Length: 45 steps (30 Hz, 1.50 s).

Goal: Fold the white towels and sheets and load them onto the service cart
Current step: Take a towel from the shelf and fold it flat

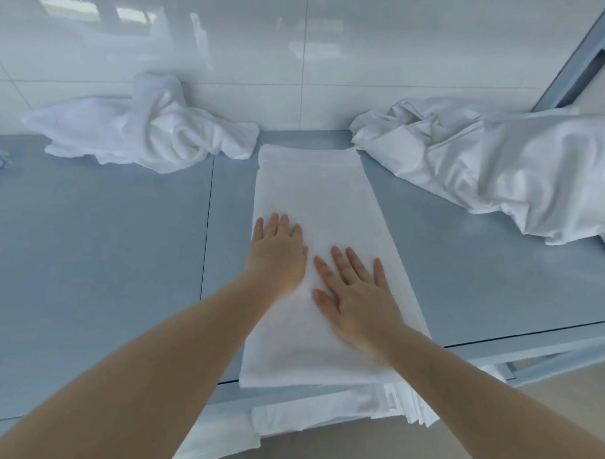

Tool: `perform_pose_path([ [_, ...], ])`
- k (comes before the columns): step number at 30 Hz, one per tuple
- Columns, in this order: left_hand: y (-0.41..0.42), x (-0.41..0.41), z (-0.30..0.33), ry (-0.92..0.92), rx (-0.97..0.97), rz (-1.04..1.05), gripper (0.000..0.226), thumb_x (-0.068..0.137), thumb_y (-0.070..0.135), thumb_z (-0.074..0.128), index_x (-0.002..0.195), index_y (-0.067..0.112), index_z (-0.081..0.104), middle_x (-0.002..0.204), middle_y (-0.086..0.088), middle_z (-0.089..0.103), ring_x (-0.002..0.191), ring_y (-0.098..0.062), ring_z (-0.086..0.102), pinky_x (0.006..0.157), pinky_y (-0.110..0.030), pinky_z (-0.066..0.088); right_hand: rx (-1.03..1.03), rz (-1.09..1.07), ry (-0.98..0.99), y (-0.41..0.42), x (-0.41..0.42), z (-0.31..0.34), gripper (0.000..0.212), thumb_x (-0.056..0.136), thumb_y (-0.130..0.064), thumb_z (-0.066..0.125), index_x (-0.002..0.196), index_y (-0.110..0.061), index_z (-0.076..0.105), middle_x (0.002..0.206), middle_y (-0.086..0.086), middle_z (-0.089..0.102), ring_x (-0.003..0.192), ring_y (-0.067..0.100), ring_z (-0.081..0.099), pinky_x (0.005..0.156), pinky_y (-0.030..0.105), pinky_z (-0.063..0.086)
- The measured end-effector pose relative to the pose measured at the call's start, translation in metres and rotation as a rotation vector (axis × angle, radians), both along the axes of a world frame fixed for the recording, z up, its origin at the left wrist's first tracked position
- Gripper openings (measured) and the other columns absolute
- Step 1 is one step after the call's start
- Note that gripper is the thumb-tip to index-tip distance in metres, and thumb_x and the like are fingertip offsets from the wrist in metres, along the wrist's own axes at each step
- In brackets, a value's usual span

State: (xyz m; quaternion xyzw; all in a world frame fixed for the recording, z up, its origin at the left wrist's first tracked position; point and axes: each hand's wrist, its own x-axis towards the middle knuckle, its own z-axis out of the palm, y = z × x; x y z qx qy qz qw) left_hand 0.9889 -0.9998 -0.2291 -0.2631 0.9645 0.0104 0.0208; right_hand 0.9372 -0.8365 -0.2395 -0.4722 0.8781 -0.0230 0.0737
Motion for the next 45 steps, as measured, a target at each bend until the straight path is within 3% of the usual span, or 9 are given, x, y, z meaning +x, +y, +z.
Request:
perform_pose_path([
  [6, 0.042, 0.062, -0.011, 0.044, 0.099, -0.029, 0.062, 0.101, 0.046, 0.013, 0.154, 0.017, -0.003, 0.162, -0.008, -0.007, 0.148, -0.020, -0.012, 0.117, -0.039, -0.010, -0.028, 0.024, 0.022, -0.003, -0.011, -0.003, 0.056, 0.098, -0.054, 0.007, 0.150, -0.041, -0.006, 0.161, -0.009, -0.010, 0.147, 0.011, -0.014, 0.118, 0.047, -0.010],
  [13, 0.050, 0.047, 0.001, 0.043, 0.026, 0.037, 0.057, 0.103, 0.033, 0.022, 0.153, 0.008, 0.012, 0.161, -0.012, 0.010, 0.149, -0.024, 0.001, 0.118, -0.041, -0.006, 0.002, -0.010, -0.022, -0.015, -0.008, 0.008, 0.054, 0.102, -0.044, 0.017, 0.153, -0.031, 0.005, 0.162, -0.002, -0.005, 0.148, 0.016, -0.008, 0.116, 0.054, -0.007],
  [19, 0.073, 0.073, -0.017, 0.174, 0.009, 0.014, 0.059, 0.101, 0.036, 0.020, 0.154, 0.011, 0.008, 0.162, -0.007, 0.007, 0.149, -0.019, -0.001, 0.119, -0.038, -0.006, -0.115, 0.019, 0.061, 0.025, 0.024, -0.007, 0.055, 0.101, -0.048, 0.017, 0.153, -0.032, 0.012, 0.161, -0.006, 0.007, 0.148, 0.012, 0.002, 0.119, 0.044, -0.004],
  [25, 0.073, 0.095, -0.011, 0.358, 0.072, -0.165, 0.046, 0.101, 0.025, 0.042, 0.142, 0.002, 0.043, 0.151, -0.014, 0.037, 0.146, -0.029, 0.022, 0.120, -0.039, 0.005, -0.051, 0.032, 0.101, 0.064, -0.002, 0.001, 0.055, 0.102, -0.043, 0.014, 0.153, -0.028, 0.001, 0.161, -0.006, -0.002, 0.148, 0.013, -0.004, 0.120, 0.036, -0.004],
  [29, 0.078, 0.128, -0.016, 0.118, 0.100, -0.245, 0.084, 0.089, 0.070, 0.018, 0.154, 0.018, 0.003, 0.160, -0.002, -0.007, 0.148, -0.022, -0.010, 0.120, -0.037, -0.007, -0.008, 0.155, 0.079, 0.097, 0.007, 0.003, 0.073, 0.090, -0.069, 0.009, 0.152, -0.031, -0.004, 0.159, -0.007, -0.012, 0.148, 0.018, -0.010, 0.120, 0.036, -0.005],
  [33, 0.079, 0.146, -0.019, 0.065, 0.103, -0.262, 0.088, 0.089, 0.066, 0.040, 0.146, 0.032, -0.018, 0.156, 0.002, -0.021, 0.143, -0.019, -0.026, 0.120, -0.034, -0.010, -0.021, 0.190, 0.024, 0.117, 0.007, 0.005, 0.089, 0.085, -0.060, 0.055, 0.149, -0.036, -0.002, 0.158, -0.006, -0.009, 0.148, 0.020, -0.006, 0.120, 0.035, -0.003],
  [39, 0.100, 0.172, -0.012, 0.119, 0.144, -0.253, 0.080, 0.092, -0.002, 0.042, 0.152, 0.032, 0.000, 0.156, 0.007, -0.012, 0.144, -0.013, -0.017, 0.114, -0.023, -0.013, -0.199, 0.143, -0.040, 0.144, 0.028, 0.018, 0.078, 0.081, 0.018, 0.051, 0.145, -0.024, 0.036, 0.152, -0.001, 0.031, 0.143, 0.021, 0.028, 0.116, 0.028, 0.012],
  [43, 0.112, 0.194, 0.006, 0.237, 0.312, -0.198, 0.068, 0.087, -0.008, 0.042, 0.146, 0.026, 0.039, 0.155, 0.008, 0.029, 0.145, -0.011, 0.021, 0.115, -0.020, 0.014, -0.290, 0.068, -0.109, 0.171, 0.046, 0.036, 0.057, 0.082, 0.014, 0.053, 0.131, -0.015, 0.059, 0.138, 0.001, 0.055, 0.128, 0.021, 0.051, 0.111, 0.027, 0.029],
  [45, 0.119, 0.207, 0.025, 0.341, 0.432, -0.095, 0.054, 0.084, -0.006, 0.049, 0.128, 0.023, 0.061, 0.136, 0.006, 0.056, 0.130, -0.015, 0.046, 0.103, -0.017, 0.030, -0.364, -0.040, -0.209, 0.183, 0.056, 0.051, 0.043, 0.083, 0.008, 0.056, 0.118, -0.014, 0.067, 0.119, 0.005, 0.068, 0.103, 0.024, 0.062, 0.095, 0.028, 0.044],
])
